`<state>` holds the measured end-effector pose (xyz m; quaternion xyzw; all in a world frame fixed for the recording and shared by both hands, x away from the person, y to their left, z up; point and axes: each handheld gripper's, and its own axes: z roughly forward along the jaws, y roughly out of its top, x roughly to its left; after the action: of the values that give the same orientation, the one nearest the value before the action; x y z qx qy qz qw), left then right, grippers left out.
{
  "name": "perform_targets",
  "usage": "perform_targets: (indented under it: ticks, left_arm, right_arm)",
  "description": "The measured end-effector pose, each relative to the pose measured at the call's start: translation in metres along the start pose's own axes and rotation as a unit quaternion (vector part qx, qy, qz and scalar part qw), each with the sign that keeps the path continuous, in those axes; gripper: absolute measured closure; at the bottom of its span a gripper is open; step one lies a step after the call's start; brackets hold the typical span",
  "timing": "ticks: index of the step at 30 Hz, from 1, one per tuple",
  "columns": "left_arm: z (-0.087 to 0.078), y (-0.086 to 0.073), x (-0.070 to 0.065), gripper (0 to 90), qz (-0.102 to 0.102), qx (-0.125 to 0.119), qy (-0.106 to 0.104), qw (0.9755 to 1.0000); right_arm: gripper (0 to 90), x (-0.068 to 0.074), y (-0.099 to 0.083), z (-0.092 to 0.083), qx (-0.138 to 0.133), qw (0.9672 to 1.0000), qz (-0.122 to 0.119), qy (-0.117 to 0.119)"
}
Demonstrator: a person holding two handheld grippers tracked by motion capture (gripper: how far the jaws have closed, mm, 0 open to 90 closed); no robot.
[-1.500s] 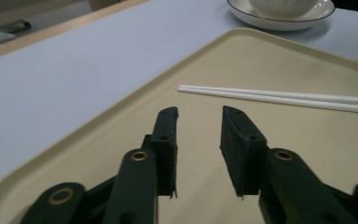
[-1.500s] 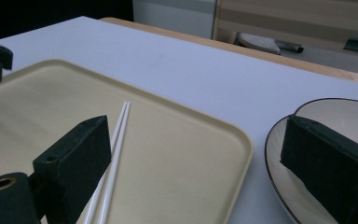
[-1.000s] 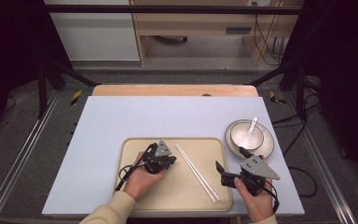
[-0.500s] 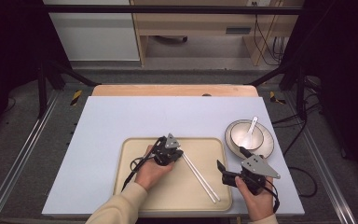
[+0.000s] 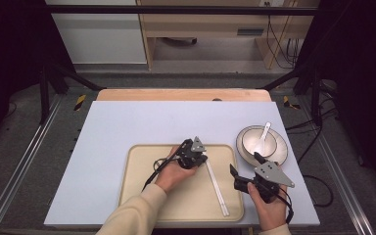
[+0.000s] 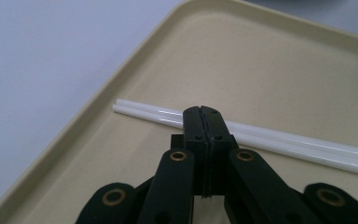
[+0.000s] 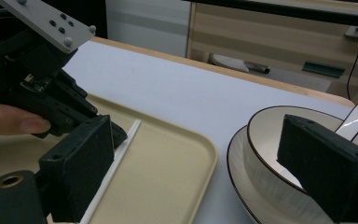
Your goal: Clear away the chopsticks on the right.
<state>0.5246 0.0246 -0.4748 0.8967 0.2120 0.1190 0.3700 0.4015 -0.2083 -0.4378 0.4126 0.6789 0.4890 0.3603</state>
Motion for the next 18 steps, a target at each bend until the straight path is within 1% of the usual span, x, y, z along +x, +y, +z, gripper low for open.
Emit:
perform_targets:
  ticks: [3,4,6,7,9,10,12,13,14,15,16,17,18]
  left_arm:
    - [0.005,0.004,-0.004,89.4,-0.001,-0.007,-0.01,0.9999]
    - [0.008,0.007,-0.006,89.5,0.006,-0.006,-0.01,0.9999]
    - [0.01,0.008,-0.006,89.5,0.004,-0.006,-0.012,0.9999]
    - [0.011,0.009,-0.007,89.5,0.006,-0.006,-0.013,0.9999]
    - [0.013,0.011,-0.008,89.5,0.007,-0.007,-0.015,0.9998]
    - [0.013,0.011,-0.009,89.5,0.004,-0.008,-0.015,0.9998]
    - [0.012,0.011,-0.008,89.4,0.006,-0.003,-0.006,1.0]
    - [0.012,0.01,-0.003,89.5,-0.002,-0.004,0.011,0.9999]
    - [0.012,0.01,-0.003,89.5,-0.002,-0.004,0.011,0.9999]
    - [0.012,0.01,0.0,89.5,-0.013,-0.01,0.014,0.9998]
    - [0.013,0.01,0.002,89.5,-0.02,-0.013,0.015,0.9996]
    - [0.015,0.01,0.004,89.5,-0.025,-0.016,0.01,0.9995]
    - [0.016,0.011,0.006,89.4,-0.021,-0.016,0.011,0.9996]
  right_arm:
    - [11.2,-0.001,0.001,-0.001,-0.003,1.0,0.001,-0.006]
    - [11.3,-0.002,0.001,-0.002,-0.003,0.9998,0.003,-0.017]
    - [11.4,-0.003,0.001,-0.002,-0.005,0.9998,0.002,-0.021]
    - [11.6,-0.004,0.001,-0.003,-0.007,0.9995,0.003,-0.032]
    - [12.0,-0.006,0.002,-0.006,-0.012,0.9989,0.005,-0.046]
    - [12.5,-0.007,0.002,-0.006,-0.014,0.9988,0.008,-0.047]
    - [12.5,-0.009,0.001,-0.006,-0.012,0.9987,0.01,-0.048]
    - [12.6,-0.009,0.001,-0.006,-0.011,0.9988,0.01,-0.047]
    - [12.6,-0.009,0.001,-0.006,-0.011,0.9988,0.01,-0.047]
    - [13.0,-0.008,0.002,-0.005,-0.011,0.9988,0.011,-0.046]
    - [13.0,-0.008,0.002,-0.005,-0.011,0.9988,0.011,-0.046]
    - [13.1,-0.008,0.002,-0.005,-0.011,0.9989,0.01,-0.045]
    - [13.1,-0.007,0.002,-0.005,-0.011,0.9989,0.01,-0.044]
